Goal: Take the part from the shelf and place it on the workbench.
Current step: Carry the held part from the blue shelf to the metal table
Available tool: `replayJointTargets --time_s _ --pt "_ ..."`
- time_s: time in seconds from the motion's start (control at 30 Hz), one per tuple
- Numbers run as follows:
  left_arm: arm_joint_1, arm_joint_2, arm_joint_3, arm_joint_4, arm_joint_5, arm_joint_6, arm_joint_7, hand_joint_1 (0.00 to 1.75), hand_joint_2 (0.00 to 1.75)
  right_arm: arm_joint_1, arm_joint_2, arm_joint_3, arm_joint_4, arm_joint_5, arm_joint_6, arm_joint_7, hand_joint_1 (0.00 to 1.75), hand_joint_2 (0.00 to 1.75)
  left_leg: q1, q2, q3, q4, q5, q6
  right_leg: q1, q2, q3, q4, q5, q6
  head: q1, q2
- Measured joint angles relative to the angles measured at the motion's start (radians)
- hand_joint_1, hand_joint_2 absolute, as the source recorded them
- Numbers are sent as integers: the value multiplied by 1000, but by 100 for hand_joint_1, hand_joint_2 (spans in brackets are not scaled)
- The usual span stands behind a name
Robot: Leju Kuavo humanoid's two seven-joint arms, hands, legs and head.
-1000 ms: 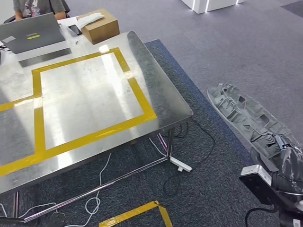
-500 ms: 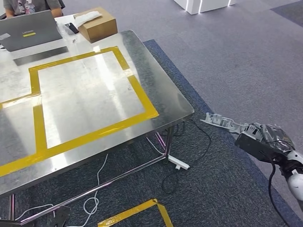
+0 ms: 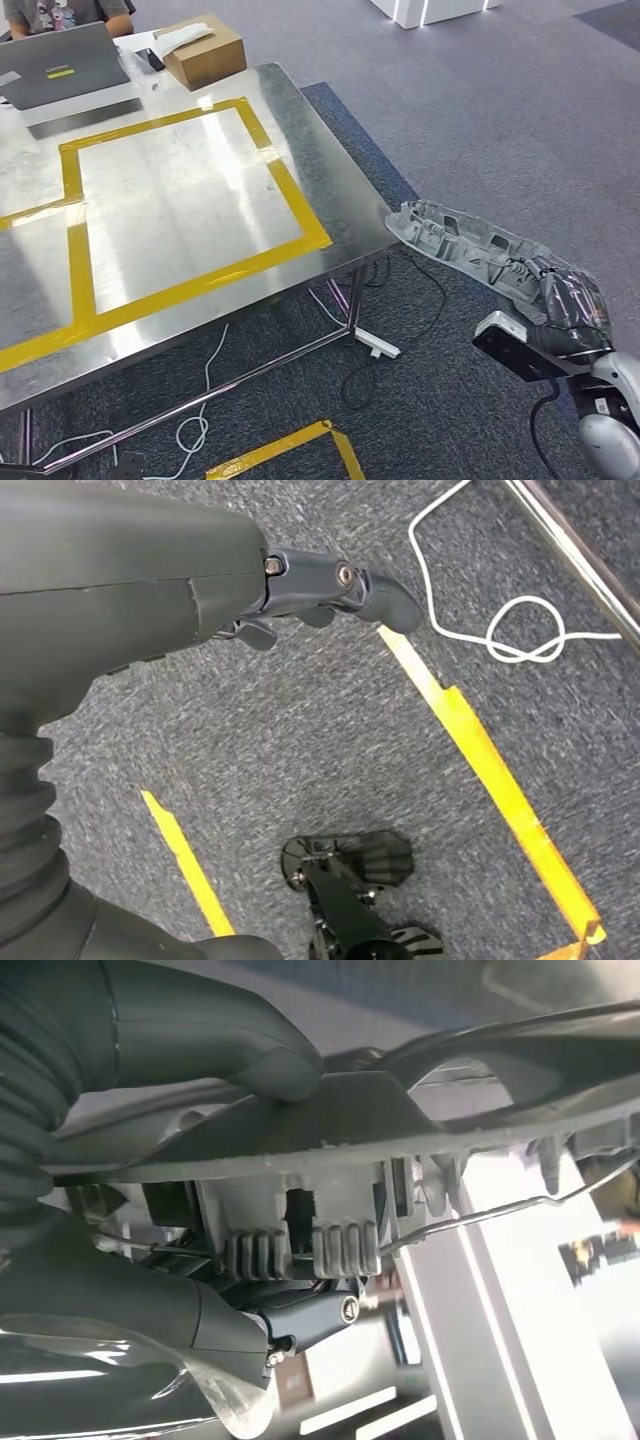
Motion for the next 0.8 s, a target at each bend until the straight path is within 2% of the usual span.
replayJointTargets --time_s 0.17,0.37,0.8 --pt "47 -13 2 -86 2 -28 40 0 175 12 29 -7 -126 136 -82 5 175 175 0 1 1 0 0 -1 0 1 -1 1 0 0 0 0" --pt "75 -29 18 -149 -12 -44 49 0 175 0 35 13 -197 303 -106 13 175 175 0 0 0 0 1 -2 0 0 -1 1 0 0 0 0" --pt "81 -39 34 -176 -15 -46 49 0 175 -19 39 55 -212 330 -108 18 175 175 0 0 0 0 1 -2 0 0 -1 1 1 -1 0 0"
